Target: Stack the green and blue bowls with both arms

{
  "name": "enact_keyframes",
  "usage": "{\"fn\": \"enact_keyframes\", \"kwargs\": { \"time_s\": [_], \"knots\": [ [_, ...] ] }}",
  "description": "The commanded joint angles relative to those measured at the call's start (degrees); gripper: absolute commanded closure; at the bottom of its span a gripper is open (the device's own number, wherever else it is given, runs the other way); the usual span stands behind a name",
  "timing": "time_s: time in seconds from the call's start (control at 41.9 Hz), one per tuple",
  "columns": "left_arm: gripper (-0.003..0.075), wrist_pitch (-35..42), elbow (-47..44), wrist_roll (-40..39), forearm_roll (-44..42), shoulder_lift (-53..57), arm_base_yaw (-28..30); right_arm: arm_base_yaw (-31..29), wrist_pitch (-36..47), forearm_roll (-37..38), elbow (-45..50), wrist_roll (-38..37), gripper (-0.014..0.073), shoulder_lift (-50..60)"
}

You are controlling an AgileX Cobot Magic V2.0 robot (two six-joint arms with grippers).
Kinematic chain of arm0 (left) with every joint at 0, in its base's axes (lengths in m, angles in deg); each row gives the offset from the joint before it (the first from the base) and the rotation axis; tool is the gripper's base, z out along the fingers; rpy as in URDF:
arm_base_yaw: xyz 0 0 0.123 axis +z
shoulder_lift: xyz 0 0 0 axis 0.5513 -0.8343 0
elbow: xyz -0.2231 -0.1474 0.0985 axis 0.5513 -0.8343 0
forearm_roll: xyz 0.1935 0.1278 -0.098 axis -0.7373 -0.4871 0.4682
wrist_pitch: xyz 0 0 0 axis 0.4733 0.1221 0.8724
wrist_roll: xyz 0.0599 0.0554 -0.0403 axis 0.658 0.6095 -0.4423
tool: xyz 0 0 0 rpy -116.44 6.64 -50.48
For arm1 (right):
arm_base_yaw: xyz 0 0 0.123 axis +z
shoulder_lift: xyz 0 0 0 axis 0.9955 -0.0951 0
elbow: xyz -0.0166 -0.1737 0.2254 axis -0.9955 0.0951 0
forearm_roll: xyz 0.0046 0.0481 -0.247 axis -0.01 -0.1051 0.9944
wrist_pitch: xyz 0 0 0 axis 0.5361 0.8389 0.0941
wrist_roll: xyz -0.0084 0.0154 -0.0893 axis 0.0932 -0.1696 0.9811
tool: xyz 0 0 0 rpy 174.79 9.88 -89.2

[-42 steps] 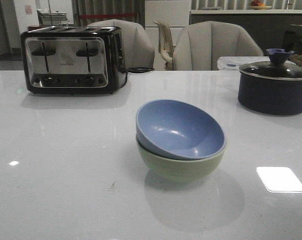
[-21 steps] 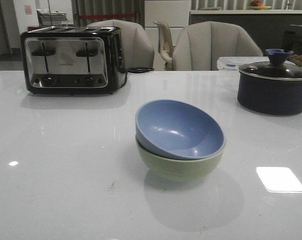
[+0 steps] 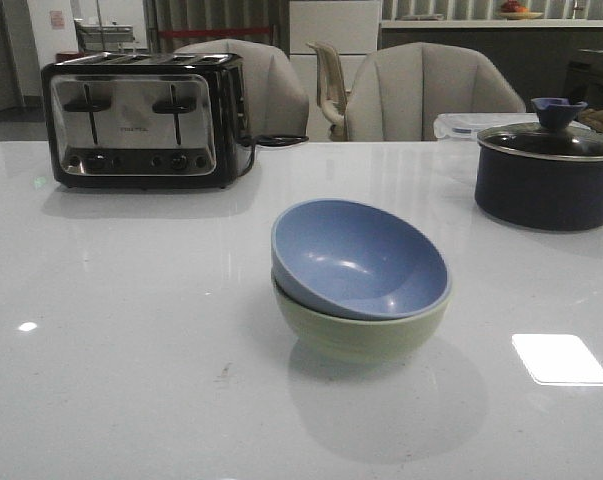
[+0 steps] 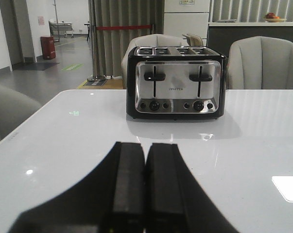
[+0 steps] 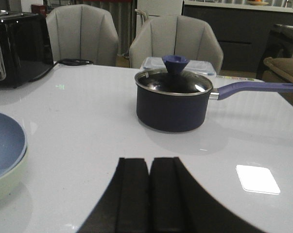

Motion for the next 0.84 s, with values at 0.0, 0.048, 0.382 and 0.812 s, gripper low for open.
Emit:
{"fn": "enact_keyframes", "kwargs": {
  "time_s": [0.0,0.048,0.382,0.812],
  "knots": [
    [0.0619,5.15,-1.1,-0.62,0.0,1.21,0.05,-0.2,7.01,-0.43,-0.04,0.27,0.056,1.23],
    [0.0619,5.15,-1.1,-0.62,0.0,1.21,0.05,-0.2,7.22,-0.43,-0.04,0.27,0.056,1.23],
    [0.0619,5.15,-1.1,-0.62,0.0,1.21,0.05,-0.44,7.2,-0.43,-0.04,0.27,0.056,1.23],
    [0.0619,5.15,-1.1,-0.62,0.0,1.21,0.05,-1.07,7.2,-0.43,-0.04,0.27,0.056,1.23]
  ]
}}
